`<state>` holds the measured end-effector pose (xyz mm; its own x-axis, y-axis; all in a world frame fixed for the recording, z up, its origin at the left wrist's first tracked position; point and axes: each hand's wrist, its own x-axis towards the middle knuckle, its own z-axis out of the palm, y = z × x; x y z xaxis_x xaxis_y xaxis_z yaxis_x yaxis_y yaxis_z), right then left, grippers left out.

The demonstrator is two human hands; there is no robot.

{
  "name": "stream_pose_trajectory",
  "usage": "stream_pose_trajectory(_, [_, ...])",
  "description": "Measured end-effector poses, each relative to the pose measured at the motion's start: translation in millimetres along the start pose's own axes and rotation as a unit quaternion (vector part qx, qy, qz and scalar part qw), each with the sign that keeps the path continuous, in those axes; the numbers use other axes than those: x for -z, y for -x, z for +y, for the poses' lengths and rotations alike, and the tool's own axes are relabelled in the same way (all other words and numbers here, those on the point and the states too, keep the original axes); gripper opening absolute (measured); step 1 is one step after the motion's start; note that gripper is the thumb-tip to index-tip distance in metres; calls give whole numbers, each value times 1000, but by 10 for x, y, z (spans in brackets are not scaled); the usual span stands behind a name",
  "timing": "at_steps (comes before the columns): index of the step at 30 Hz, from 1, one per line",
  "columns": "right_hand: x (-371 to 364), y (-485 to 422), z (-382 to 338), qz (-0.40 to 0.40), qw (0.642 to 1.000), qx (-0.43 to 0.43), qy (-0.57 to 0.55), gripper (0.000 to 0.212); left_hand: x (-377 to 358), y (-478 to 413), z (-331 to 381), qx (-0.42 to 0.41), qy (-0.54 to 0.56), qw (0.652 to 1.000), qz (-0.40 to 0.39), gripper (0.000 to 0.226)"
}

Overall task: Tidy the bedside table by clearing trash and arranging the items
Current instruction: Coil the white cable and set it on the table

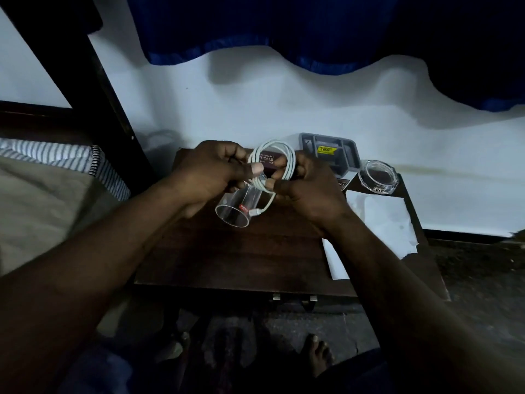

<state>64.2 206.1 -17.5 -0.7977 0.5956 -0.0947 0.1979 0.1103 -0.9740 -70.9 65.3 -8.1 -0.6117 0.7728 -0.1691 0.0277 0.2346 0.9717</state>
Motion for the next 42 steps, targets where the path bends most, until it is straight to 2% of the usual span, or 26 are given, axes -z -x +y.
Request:
stream_pose_trajectory(4, [22, -19, 13, 15, 999, 13, 28, 30, 46, 45, 1, 0, 59, 995, -81, 16])
stream_pose_trajectory(7, [38, -23, 10, -8, 1000, -7, -27, 28, 18, 18, -27, -8, 52, 998, -39, 8])
stream_pose_trajectory(11, [75, -7, -13, -32, 997, -16, -65, 29, 5, -36, -101, -3, 0, 1000, 11, 23])
stream_pose_trajectory(15, [74, 7, -22, -8, 999, 2, -44, 32, -26, -7, -103, 47, 127, 990, -42, 6])
stream_pose_trajectory(18, [85, 4, -38, 17, 999, 6, -44, 31, 13, -3, -82, 41, 180, 979, -90, 24])
stream_pose_trajectory(20, [85, 3, -50, 20, 998, 0, -52, 31, 5, -1, -74, 18, 171, 982, -76, 28])
stream_pose_trajectory(26, [117, 14, -65, -17, 999, 8, -50, 32, -63, -31, -158, -7, 7, 1000, 24, 7])
stream_pose_trajectory(29, [128, 13, -62, -8, 999, 35, 14, 36, -58, -19, -159, 0, -2, 1000, 17, 4])
stream_pose_trajectory(31, [128, 6, -59, 8, 997, 49, 55, 34, -47, -11, -147, 8, -5, 1000, 8, 12])
stream_pose_trajectory(35, [90, -7, -45, 30, 996, 48, 67, 32, -68, -5, -164, 30, -58, 998, 5, 18])
stream_pose_trajectory(38, [36, -3, -33, 33, 996, 52, 64, 33, -88, 20, -151, 77, -7, 997, -9, 16])
stream_pose_trajectory(42, [28, -10, -22, 38, 995, 60, 69, 32, -65, 54, -39, 146, 129, 980, -32, 12])
